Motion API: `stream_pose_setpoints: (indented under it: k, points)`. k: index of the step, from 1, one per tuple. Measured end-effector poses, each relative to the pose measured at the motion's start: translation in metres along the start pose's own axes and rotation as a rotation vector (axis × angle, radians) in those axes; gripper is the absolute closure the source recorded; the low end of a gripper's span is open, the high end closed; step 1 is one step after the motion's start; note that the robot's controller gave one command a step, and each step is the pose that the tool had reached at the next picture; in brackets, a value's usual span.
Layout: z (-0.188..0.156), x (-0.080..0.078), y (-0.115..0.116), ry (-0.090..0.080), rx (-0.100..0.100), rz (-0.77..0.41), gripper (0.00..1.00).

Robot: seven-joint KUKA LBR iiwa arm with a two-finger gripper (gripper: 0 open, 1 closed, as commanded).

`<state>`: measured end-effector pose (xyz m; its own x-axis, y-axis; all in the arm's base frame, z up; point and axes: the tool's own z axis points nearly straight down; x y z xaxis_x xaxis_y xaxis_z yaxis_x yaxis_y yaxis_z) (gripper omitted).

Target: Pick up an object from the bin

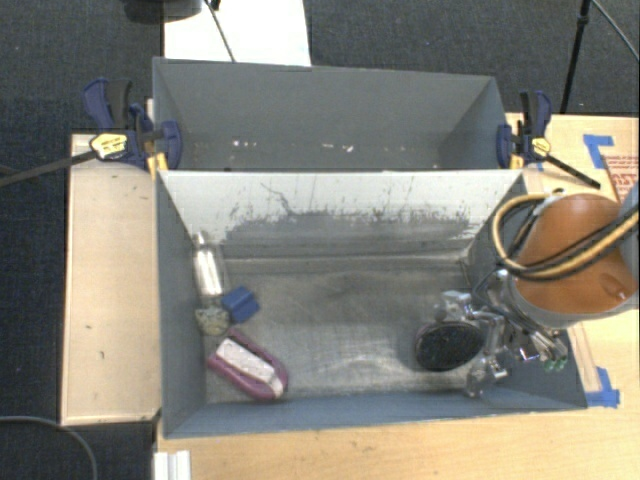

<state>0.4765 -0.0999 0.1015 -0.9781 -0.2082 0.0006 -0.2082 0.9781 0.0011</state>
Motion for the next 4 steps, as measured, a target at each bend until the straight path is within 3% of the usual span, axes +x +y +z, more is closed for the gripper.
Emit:
stream_pose_setpoints:
  k: [1,2,3,4]
  points:
    - [-0.007,-0.009,-0.006,-0.006,0.002,0.146,0.00]
    - [0.031,-0.006,0.002,-0.006,0.001,0.325,0.00]
    - [0.030,-0.007,0.001,-0.006,0.002,0.321,0.00]
    - [0.030,-0.006,0.001,-0.004,0.001,0.319,1.00]
